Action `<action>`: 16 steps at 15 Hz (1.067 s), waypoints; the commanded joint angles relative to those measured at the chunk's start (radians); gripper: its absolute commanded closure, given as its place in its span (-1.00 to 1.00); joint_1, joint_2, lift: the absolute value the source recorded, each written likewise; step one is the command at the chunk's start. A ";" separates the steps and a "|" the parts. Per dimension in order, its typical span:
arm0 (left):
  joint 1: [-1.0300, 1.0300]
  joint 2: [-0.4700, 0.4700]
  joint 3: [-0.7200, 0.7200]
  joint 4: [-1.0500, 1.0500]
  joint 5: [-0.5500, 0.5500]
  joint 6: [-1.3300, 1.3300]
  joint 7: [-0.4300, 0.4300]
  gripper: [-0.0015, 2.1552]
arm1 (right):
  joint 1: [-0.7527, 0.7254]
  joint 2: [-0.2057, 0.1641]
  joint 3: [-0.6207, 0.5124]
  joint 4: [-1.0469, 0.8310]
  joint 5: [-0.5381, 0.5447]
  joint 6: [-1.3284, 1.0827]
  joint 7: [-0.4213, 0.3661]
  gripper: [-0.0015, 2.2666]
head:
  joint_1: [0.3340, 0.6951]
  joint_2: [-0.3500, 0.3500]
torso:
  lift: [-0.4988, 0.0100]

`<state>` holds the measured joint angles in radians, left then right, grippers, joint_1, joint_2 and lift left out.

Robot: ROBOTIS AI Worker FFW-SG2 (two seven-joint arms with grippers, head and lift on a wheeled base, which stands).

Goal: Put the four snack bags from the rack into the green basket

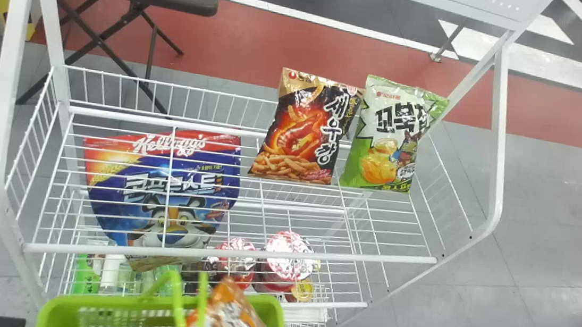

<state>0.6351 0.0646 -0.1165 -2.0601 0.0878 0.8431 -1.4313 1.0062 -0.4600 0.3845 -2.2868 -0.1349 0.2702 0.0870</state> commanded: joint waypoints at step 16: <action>0.000 -0.002 -0.011 -0.003 -0.011 0.009 0.011 0.99 | -0.129 0.181 -0.343 -0.034 0.043 -0.176 -0.220 -0.29 | 1.00 -1.00 | 0.94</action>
<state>0.6351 0.0628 -0.1268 -2.0620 0.0768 0.8506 -1.4204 0.9027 -0.2979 0.0714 -2.3066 -0.0768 0.1186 -0.1335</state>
